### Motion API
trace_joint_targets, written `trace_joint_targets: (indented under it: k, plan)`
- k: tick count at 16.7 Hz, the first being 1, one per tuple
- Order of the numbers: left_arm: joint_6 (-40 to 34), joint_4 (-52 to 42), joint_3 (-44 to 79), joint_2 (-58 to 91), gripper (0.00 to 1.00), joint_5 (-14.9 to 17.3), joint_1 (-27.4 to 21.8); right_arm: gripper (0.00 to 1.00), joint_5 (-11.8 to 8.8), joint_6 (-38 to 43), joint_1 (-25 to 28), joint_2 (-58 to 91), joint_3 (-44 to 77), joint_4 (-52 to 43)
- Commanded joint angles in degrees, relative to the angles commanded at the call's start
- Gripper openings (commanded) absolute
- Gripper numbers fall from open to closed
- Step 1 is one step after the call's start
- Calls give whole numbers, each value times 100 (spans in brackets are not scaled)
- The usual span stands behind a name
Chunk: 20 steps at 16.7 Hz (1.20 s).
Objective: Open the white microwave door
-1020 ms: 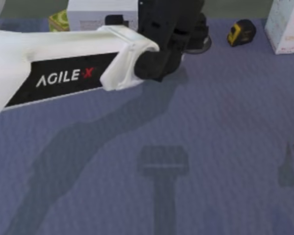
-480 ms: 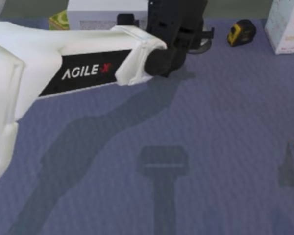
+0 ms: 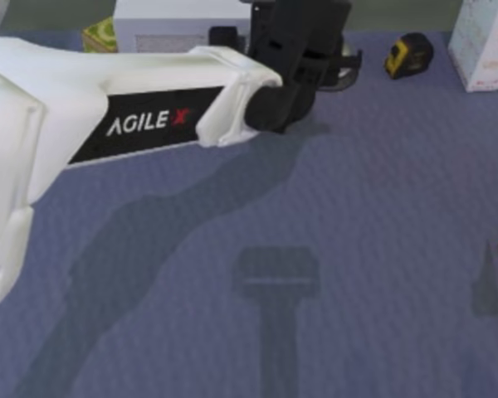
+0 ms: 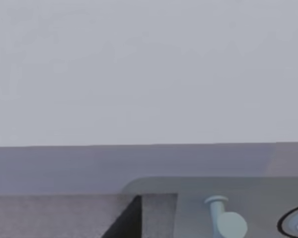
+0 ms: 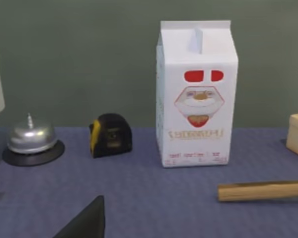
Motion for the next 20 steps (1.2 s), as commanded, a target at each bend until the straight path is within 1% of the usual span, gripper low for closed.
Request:
trace_joint_targets:
  k: [5,6,13,14,16,18,20]
  plan:
    - [0,0,0,0,2,0,0,100,0,0,0,0,0,0]
    - [0,0,0,0,0,0,0,100,0,0,0,0,0,0]
    - [0,0,0,0,0,0,0,100,0,0,0,0,0,0]
    - [9,-49,-261,-167,0,-9,-338,100,0,0,0,0,0,0]
    - [-10,-125,-187,-134,0,10,-333,100,0,0,0,0,0,0]
    - [-85,-441,94,-8,0,87,-312,100,0,0,0,0,0,0]
    - [-211,-997,558,185,0,215,-273,100,0,0,0,0,0,0]
